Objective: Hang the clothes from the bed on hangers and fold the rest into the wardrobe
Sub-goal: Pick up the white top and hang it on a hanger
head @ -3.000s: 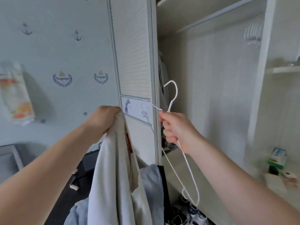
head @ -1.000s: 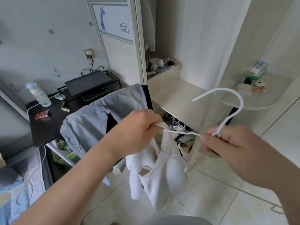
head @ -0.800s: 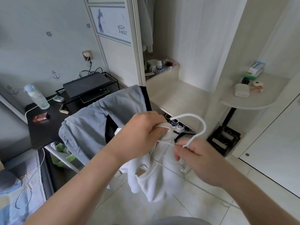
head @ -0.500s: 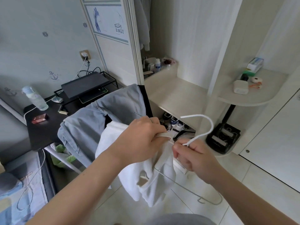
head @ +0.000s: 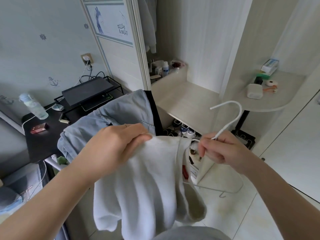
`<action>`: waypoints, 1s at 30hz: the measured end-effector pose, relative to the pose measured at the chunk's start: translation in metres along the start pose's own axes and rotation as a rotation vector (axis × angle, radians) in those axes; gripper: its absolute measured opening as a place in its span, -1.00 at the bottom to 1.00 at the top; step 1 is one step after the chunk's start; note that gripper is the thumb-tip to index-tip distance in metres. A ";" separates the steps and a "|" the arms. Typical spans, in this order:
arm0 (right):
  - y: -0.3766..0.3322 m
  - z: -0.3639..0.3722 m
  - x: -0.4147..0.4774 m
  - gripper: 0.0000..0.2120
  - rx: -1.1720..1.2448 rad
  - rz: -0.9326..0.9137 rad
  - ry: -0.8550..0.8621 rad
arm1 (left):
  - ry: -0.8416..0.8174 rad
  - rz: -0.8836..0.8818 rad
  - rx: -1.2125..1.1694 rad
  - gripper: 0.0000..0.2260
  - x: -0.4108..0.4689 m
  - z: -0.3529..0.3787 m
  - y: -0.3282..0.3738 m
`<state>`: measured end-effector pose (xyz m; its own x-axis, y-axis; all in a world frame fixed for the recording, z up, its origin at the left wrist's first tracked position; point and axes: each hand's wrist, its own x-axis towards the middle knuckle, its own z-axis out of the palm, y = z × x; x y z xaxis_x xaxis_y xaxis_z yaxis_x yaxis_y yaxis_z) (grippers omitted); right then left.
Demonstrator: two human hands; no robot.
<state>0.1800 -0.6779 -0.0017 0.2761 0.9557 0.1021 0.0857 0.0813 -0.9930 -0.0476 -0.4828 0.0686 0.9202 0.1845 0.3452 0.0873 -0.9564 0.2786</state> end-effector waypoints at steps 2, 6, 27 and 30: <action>-0.002 0.006 0.002 -0.66 -0.033 0.000 -0.027 | -0.035 -0.027 -0.002 -0.59 0.003 -0.003 0.003; -0.012 0.013 0.007 -0.65 -0.154 -0.018 -0.059 | -0.088 -0.065 -0.046 -0.64 0.000 0.003 0.017; 0.011 0.030 0.004 -0.83 -0.544 -0.259 0.513 | 0.033 -0.126 -0.170 -0.74 0.007 0.039 -0.012; 0.024 0.029 -0.003 -0.88 -0.601 -0.383 0.579 | 0.192 -0.259 -0.165 -0.79 0.004 0.037 -0.023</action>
<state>0.1534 -0.6703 -0.0280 0.5489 0.5896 0.5925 0.7090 0.0470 -0.7036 -0.0315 -0.4689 0.0302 0.7857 0.4700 0.4022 0.2307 -0.8259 0.5145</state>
